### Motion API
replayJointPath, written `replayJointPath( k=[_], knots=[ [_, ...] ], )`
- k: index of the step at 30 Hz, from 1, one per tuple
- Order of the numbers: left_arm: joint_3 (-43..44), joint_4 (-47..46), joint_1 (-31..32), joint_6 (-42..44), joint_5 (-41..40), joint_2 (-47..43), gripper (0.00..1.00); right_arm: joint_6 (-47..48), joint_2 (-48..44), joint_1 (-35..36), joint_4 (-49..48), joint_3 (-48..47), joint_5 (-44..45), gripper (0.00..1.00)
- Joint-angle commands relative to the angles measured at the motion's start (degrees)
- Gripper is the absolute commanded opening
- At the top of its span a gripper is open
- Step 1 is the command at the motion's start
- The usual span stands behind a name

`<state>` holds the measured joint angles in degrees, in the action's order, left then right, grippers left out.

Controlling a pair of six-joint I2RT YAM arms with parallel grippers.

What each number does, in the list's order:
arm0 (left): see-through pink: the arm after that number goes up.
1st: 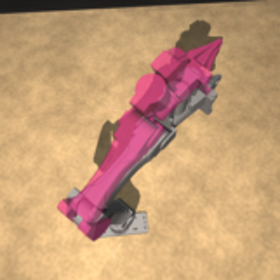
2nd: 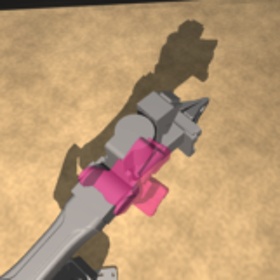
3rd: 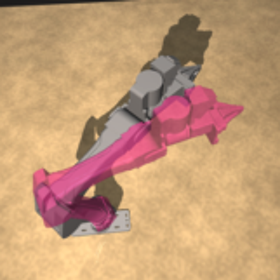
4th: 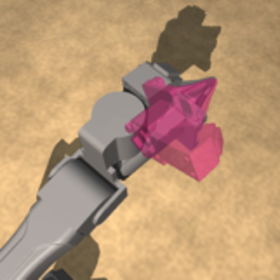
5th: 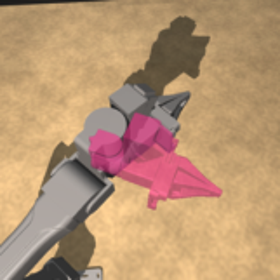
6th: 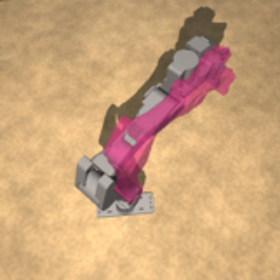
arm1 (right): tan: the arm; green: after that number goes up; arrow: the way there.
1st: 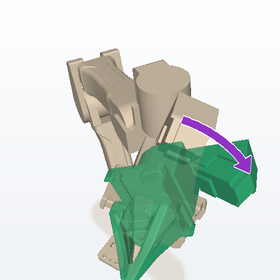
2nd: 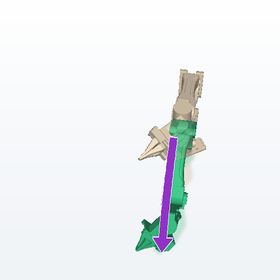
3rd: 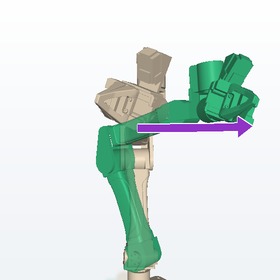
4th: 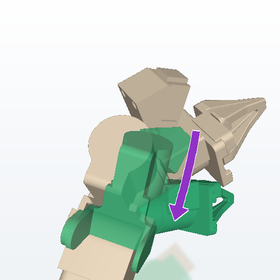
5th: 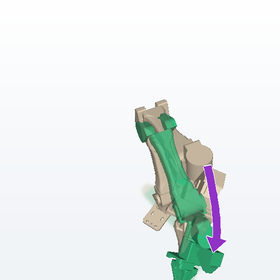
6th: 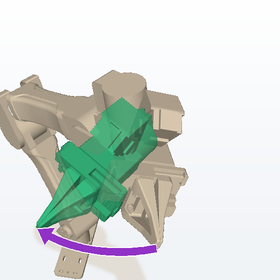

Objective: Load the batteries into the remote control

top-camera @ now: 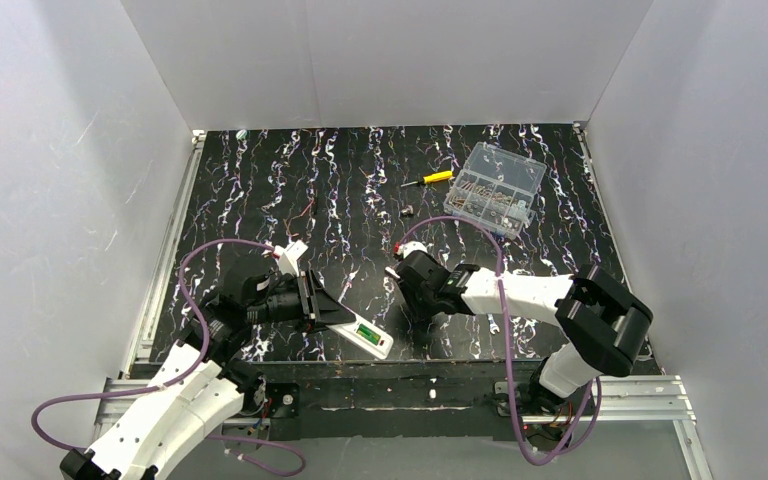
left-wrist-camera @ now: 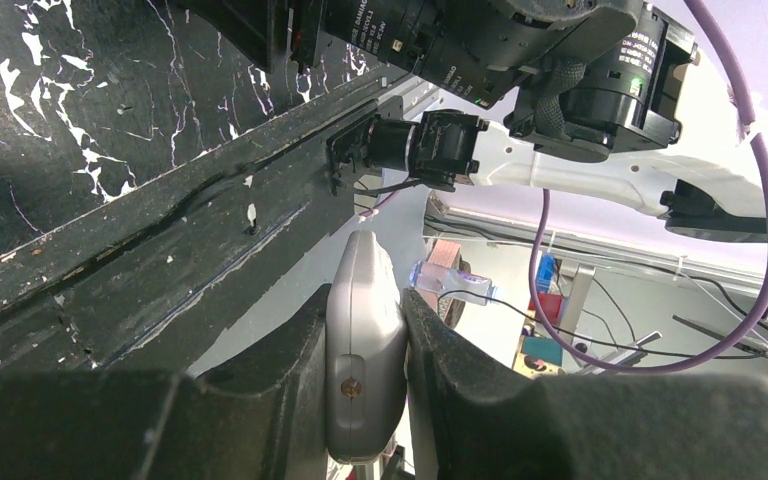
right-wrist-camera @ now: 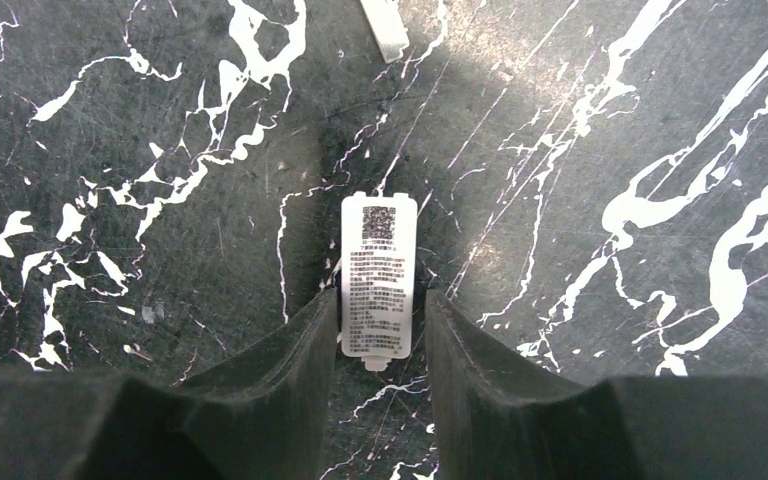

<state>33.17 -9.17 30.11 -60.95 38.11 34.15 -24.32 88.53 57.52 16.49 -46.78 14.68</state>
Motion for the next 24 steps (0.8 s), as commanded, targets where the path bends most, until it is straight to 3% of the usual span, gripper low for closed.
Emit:
replayJointPath(
  k=[1, 24],
  knots=[
    [0.1, -1.5, -0.3, -0.2, 2.3, -0.4, 0.00, -2.4, 1.3, 1.6, 3.4, -0.4, -1.6, 0.43],
    [-0.8, -1.9, -0.3, -0.4, 2.1, -1.1, 0.00, -4.3, 0.5, 2.3, 6.4, 0.7, -0.6, 0.41]
  ],
)
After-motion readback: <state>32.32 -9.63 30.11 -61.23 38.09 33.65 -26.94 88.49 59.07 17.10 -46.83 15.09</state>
